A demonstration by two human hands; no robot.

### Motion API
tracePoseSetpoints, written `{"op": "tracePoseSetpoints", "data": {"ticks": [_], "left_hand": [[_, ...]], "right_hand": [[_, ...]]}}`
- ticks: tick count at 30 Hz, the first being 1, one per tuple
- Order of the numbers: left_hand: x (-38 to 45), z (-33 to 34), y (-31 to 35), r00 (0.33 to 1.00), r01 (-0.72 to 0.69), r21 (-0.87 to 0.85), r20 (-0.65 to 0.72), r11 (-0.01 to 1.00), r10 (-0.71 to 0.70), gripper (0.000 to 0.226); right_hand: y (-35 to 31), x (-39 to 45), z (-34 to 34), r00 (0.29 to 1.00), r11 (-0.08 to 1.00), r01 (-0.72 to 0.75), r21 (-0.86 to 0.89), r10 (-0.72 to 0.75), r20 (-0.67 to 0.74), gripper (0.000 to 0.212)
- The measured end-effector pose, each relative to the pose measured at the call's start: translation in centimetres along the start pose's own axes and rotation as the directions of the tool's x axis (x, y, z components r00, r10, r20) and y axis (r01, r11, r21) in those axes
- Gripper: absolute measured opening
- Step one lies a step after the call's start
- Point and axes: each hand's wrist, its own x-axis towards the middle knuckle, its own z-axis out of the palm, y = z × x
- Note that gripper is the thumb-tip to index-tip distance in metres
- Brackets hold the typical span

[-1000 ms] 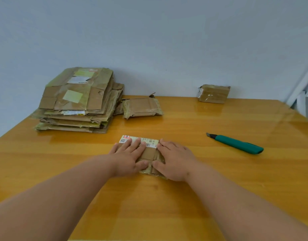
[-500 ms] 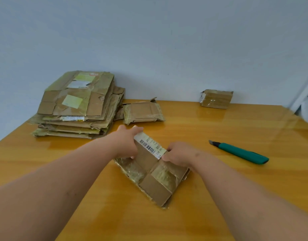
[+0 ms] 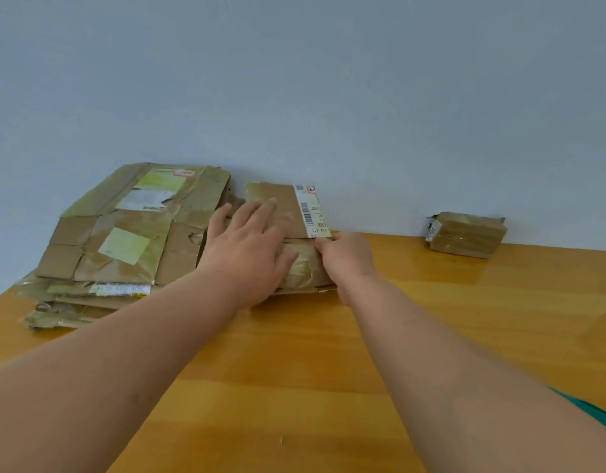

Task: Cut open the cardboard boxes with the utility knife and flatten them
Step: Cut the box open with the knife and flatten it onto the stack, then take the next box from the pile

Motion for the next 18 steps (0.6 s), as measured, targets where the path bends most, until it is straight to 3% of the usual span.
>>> {"op": "tracePoseSetpoints", "data": {"ticks": [2,4,6,7,8,11,14,18], "left_hand": [[1.1,2.4,-0.2,0.981,-0.008,-0.004,0.192,1.0,0.009,0.068],[1.7,4.7,-0.1,0.907,-0.001,-0.014,0.422,1.0,0.007,0.061],[2.2,6.7,0.5,0.844,0.018,-0.014,0.536,1.0,-0.008,0.055],[2.6,7.2,0.8,0.845,0.031,0.008,0.534,0.999,-0.031,0.051],[3.1,7.2,1.2,0.853,0.047,0.044,0.518,0.998,-0.063,0.047],[4.3,6.6,2.5,0.877,0.101,0.128,0.456,0.987,-0.149,0.03],[5.2,6.0,4.6,0.949,0.115,0.094,0.283,0.989,-0.137,0.032],[7.4,5.0,8.8,0.99,0.053,-0.077,0.136,0.996,-0.042,0.041]], "right_hand": [[0.7,2.0,1.5,0.999,0.983,0.04,-0.18,-0.042,-0.008,0.021],[2.1,2.9,2.5,0.998,0.897,0.069,-0.436,-0.066,0.023,0.023],[3.8,2.9,3.0,0.992,0.637,0.127,-0.761,-0.096,0.085,0.027],[4.5,2.9,3.0,0.985,0.537,0.164,-0.828,-0.131,0.11,0.025],[5.1,2.9,2.8,0.978,0.508,0.198,-0.838,-0.156,0.137,0.023],[5.9,3.1,1.4,0.956,0.591,0.29,-0.753,-0.203,0.21,0.026],[6.5,3.6,-1.9,0.952,0.673,0.283,-0.683,-0.282,0.117,0.025],[8.2,5.6,-8.1,0.963,0.66,0.185,-0.728,-0.268,0.002,0.042]]}}
